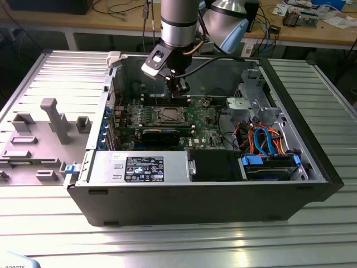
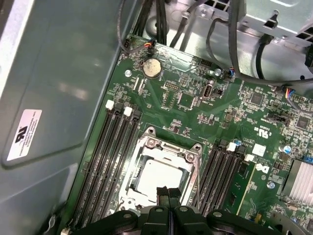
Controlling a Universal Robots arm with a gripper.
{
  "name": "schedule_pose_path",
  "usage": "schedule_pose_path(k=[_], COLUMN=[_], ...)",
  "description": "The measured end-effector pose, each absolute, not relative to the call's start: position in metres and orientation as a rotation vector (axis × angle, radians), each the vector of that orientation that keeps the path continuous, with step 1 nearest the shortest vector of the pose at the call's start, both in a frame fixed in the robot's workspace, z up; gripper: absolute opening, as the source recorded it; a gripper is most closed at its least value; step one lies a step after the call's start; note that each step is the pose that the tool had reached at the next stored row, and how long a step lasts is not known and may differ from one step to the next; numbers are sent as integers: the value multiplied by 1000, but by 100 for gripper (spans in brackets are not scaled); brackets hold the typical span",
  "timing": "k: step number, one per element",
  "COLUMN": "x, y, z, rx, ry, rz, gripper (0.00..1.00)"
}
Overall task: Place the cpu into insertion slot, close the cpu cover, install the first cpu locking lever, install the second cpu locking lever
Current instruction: 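Install the first cpu locking lever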
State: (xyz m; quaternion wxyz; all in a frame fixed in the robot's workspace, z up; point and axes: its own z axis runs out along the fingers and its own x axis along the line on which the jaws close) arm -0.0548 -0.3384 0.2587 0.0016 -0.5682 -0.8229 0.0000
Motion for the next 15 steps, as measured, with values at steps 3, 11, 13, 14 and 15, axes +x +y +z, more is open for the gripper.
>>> schedule_pose_path(k=[3, 11, 13, 14, 15], x=[-55, -55, -55, -55, -55], y=[-338, -338, -338, -338, -338], z=[259, 259, 259, 259, 259], rx=[-1723, -1489, -1485, -1485, -1485], ry=[-2623, -2763, -2765, -2765, -2765], rz=[0, 0, 1, 0, 0], gripper=[11, 11, 11, 11, 11])
